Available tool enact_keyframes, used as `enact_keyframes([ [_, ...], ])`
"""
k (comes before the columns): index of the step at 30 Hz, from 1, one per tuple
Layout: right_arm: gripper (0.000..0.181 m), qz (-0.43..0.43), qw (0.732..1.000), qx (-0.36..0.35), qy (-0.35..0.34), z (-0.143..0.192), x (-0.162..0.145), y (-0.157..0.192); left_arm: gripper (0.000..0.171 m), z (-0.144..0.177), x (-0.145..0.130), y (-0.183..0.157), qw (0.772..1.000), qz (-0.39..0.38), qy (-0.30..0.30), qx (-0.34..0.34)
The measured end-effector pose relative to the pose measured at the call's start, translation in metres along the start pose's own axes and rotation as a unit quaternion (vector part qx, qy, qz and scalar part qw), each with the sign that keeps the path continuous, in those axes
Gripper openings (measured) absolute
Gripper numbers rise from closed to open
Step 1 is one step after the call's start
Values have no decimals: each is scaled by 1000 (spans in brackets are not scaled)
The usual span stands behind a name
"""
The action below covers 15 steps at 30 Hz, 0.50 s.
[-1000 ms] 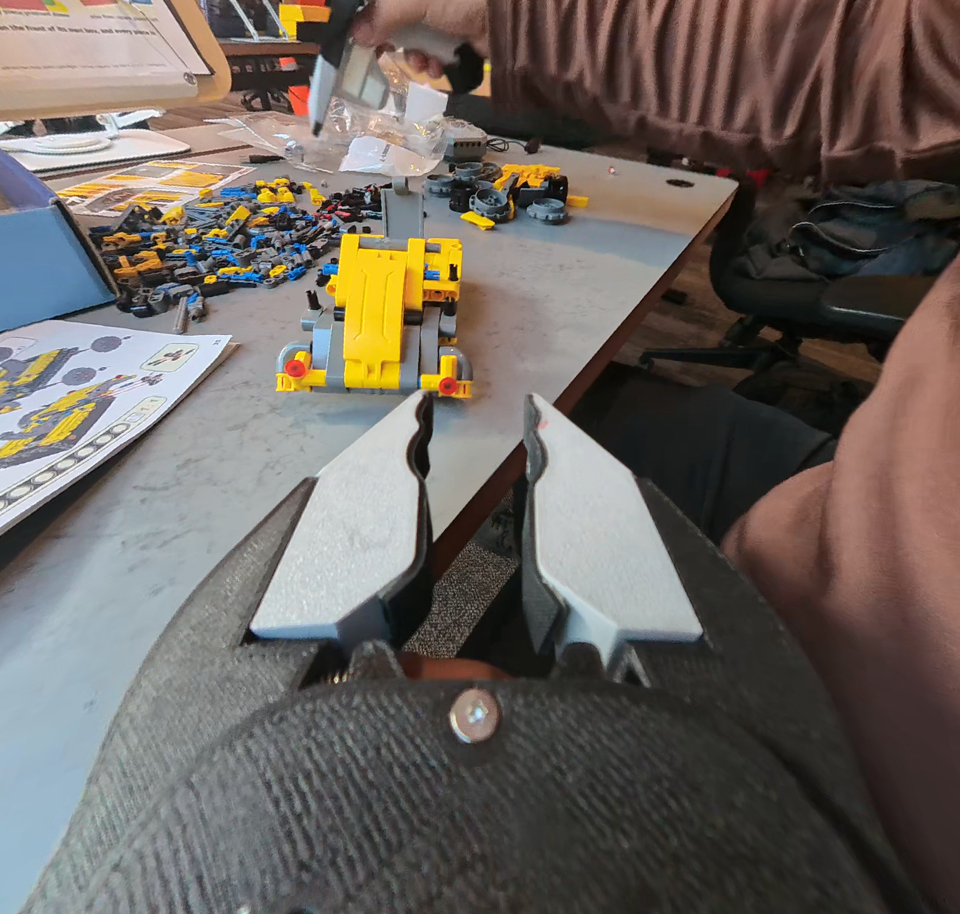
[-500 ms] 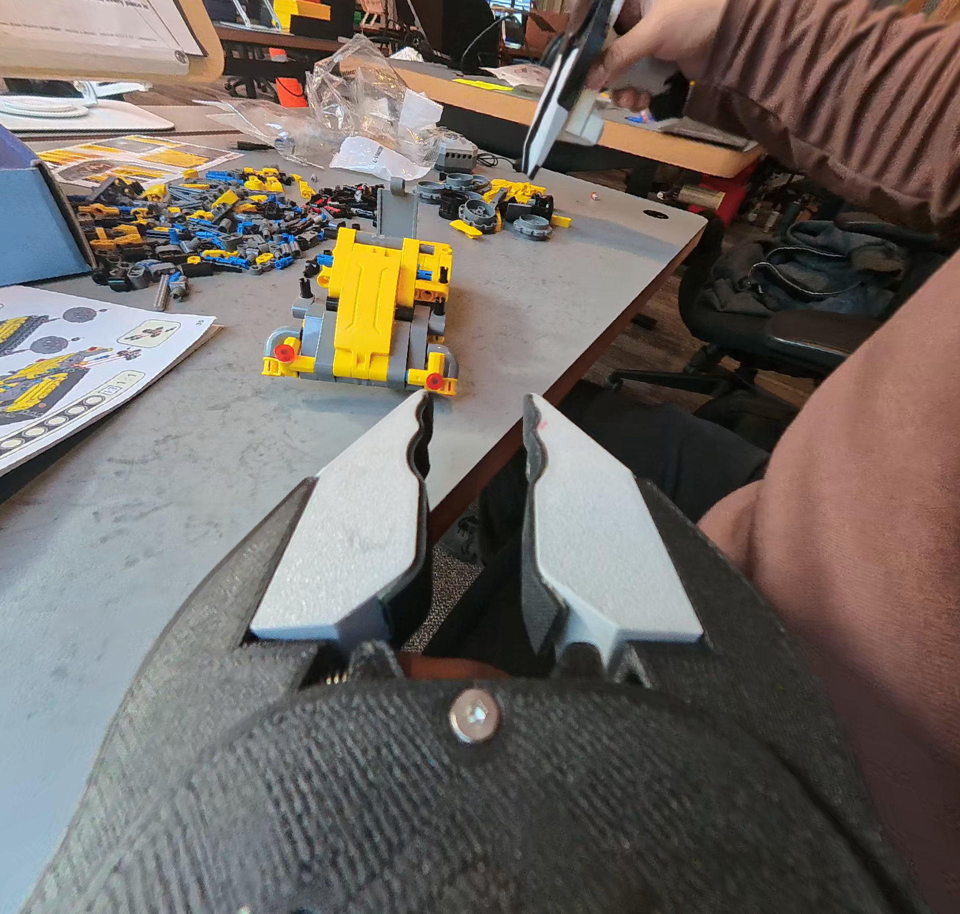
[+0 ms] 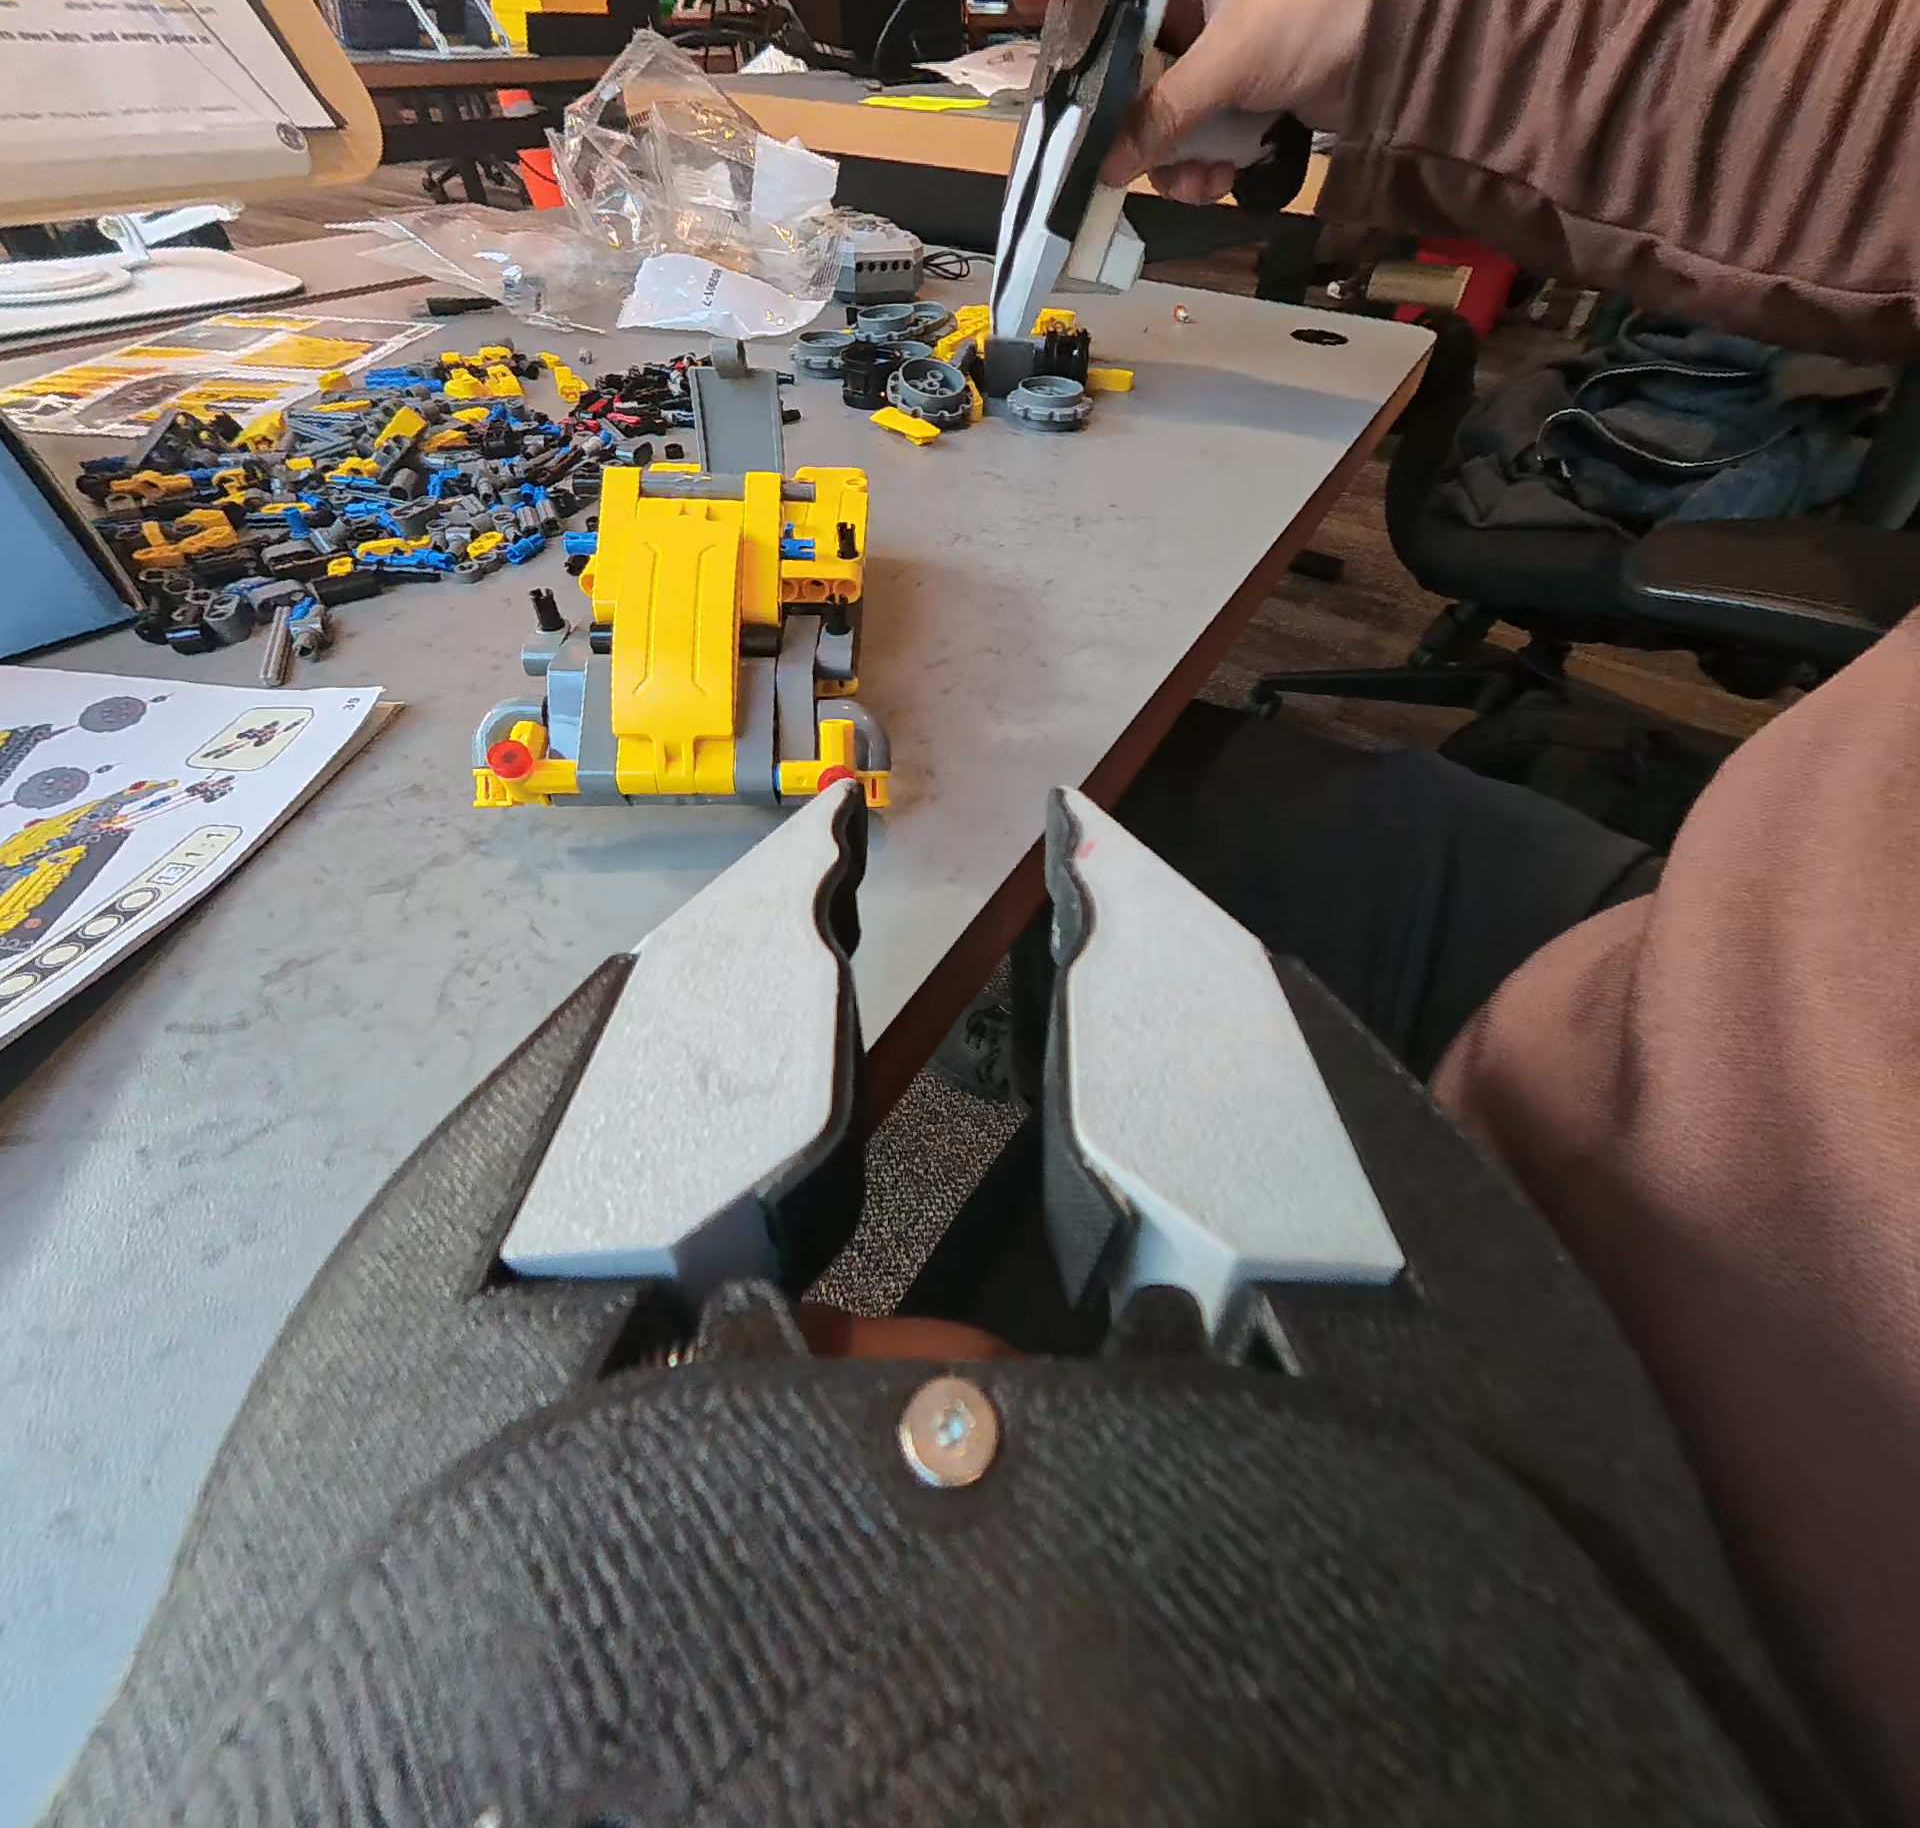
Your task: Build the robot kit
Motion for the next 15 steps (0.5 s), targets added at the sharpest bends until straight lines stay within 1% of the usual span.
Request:
enact_keyframes([
  [2, 4, 9, 1000, -12, -21, 7, 3, 1, 32, 1, 0, 0, 1000, 2, -3, 0],
  [6, 4, 37, 996, -49, -71, 30, 11, 5, 32, 3, 1, 1, 1000, 5, -7, -1],
  [11, 4, 86, 982, -107, -127, 55, 24, 17, 31, 6, 3, 1, 1000, 9, -14, -2],
  [12, 4, 91, 980, -106, -142, 58, 28, 23, 31, 6, 4, 0, 1000, 10, -16, -3],
  [15, 4, 109, 977, -60, -175, 64, 40, 54, 31, 6, 4, 0, 1000, 8, -15, -2],
])
Point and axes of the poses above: each gripper's, where its closed fingertips meet, z back along the fingers, x out of its top, y = z × x across the jaws, the point moved 6 cm from there along z, back along the fingers, and after that the axes turned 12 degrees about -x, right-handed, at the moved point
